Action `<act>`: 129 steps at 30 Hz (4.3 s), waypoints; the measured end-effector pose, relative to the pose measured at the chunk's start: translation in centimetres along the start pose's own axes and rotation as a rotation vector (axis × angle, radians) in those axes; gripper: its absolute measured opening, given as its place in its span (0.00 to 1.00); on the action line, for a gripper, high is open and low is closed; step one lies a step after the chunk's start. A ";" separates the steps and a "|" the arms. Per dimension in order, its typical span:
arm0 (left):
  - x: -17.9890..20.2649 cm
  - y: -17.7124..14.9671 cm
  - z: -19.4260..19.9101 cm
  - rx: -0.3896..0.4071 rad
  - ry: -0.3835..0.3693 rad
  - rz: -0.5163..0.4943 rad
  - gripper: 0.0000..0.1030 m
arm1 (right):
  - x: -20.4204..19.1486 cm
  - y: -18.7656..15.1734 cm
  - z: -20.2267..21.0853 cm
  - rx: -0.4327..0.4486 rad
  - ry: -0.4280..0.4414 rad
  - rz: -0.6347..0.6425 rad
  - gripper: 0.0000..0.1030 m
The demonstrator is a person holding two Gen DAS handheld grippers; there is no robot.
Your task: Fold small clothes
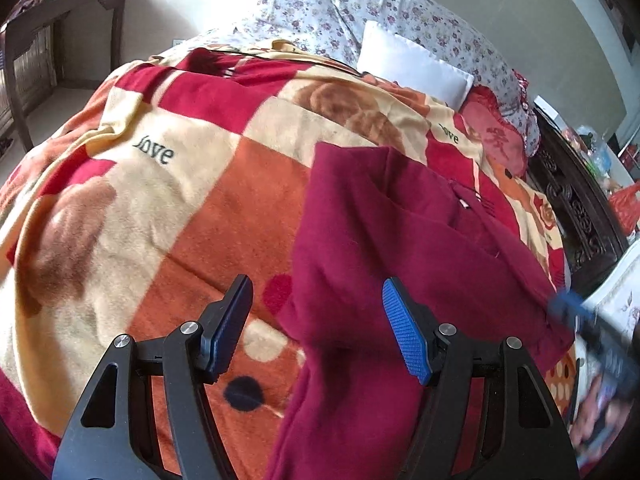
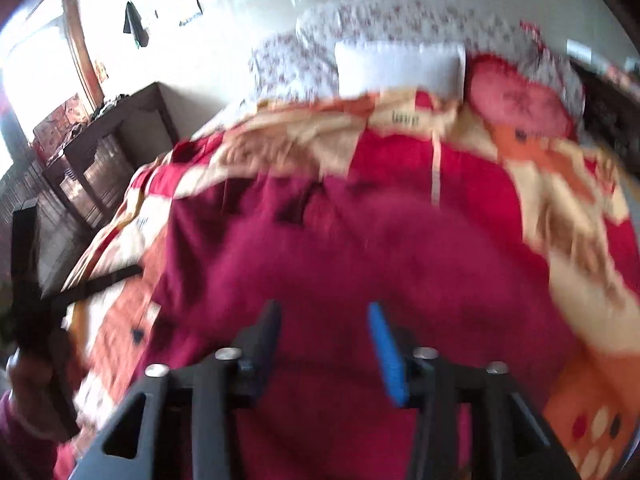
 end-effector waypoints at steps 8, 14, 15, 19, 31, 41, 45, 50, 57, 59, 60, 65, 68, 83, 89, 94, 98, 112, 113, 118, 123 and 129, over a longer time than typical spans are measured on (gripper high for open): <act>0.6 0.1 -1.2 -0.022 0.006 -0.039 0.66 | 1.2 4.7 -8.0 -0.047 -0.099 0.089 0.45; -0.5 -0.2 -1.8 -0.041 0.018 -0.014 0.66 | 2.3 5.4 -10.0 -0.048 -0.129 0.145 0.12; -0.8 -0.1 -1.8 -0.040 0.019 -0.009 0.66 | 2.5 5.6 -9.6 -0.047 -0.113 0.125 0.08; -1.6 0.2 -1.2 -0.023 0.024 0.010 0.66 | 1.9 6.5 -6.3 0.015 -0.021 0.043 0.08; -3.1 0.8 0.4 0.007 0.039 0.056 0.66 | -9.5 -0.5 -5.1 -0.076 0.260 0.149 0.08; -0.3 1.3 0.0 0.014 0.019 -0.026 0.66 | -7.9 -4.1 -5.4 -0.173 0.230 0.073 0.41; 2.0 2.7 -0.8 0.046 -0.006 -0.105 0.66 | -6.0 -3.7 -3.2 -0.131 0.211 0.052 0.41; 3.9 3.4 -4.4 -0.026 -0.026 -0.180 0.66 | -2.3 -3.1 0.1 -0.056 0.204 -0.044 0.41; 5.4 2.7 -6.9 -0.071 0.021 -0.284 0.41 | 3.8 -2.9 3.6 0.017 0.127 -0.153 0.42; 5.6 2.7 -7.0 -0.067 0.027 -0.288 0.33 | 5.7 -3.0 4.2 0.031 0.108 -0.195 0.42; 5.6 2.8 -6.8 -0.060 0.028 -0.288 0.26 | 6.7 -3.0 4.4 0.034 0.098 -0.226 0.42; 5.3 3.5 -5.6 -0.043 0.002 -0.268 0.15 | 10.4 -3.6 5.6 0.054 0.083 -0.352 0.42; 5.4 3.8 -3.6 -0.008 -0.019 -0.268 0.14 | 11.7 -3.5 6.3 0.074 0.071 -0.391 0.42; 1.8 2.7 -1.6 0.032 0.020 -0.155 0.14 | 15.3 -2.7 0.8 -0.026 -0.032 -0.445 0.53; 2.8 3.1 -1.8 0.037 0.013 -0.174 0.14 | 14.5 -0.3 -1.6 -0.009 -0.106 -0.288 0.17; 3.1 2.3 -3.8 0.000 0.050 -0.200 0.14 | 16.6 0.5 -3.8 -0.005 -0.189 -0.288 0.13; 2.1 1.5 -4.6 -0.036 0.047 -0.163 0.14 | 18.0 0.0 -1.5 0.005 -0.089 -0.445 0.23; 2.2 0.8 -4.5 -0.040 0.078 -0.174 0.14 | 12.7 -9.1 1.7 -0.093 -0.078 -0.148 0.41; 2.2 0.7 -4.4 -0.041 0.080 -0.175 0.14 | 12.4 -8.8 1.5 -0.064 -0.081 -0.144 0.30; 2.1 0.6 -4.3 -0.045 0.080 -0.184 0.15 | 12.3 -7.7 2.4 0.017 -0.107 -0.186 0.10; 2.6 -0.1 -5.3 -0.064 0.077 -0.192 0.15 | 13.6 -11.3 2.6 -0.076 -0.106 -0.234 0.09; 2.4 -0.4 -4.7 -0.058 0.072 -0.200 0.15 | 15.8 -12.9 3.3 -0.155 -0.201 -0.271 0.08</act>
Point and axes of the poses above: each gripper's, at about its wrist camera, not at the fingertips, and z roughly against the way its jaws point, x to its right, y to its top, the point moved 8 cm from there along -z, roughly the way its jaws point, and after that the axes turned 10 degrees about -z, right-handed, at the moved point
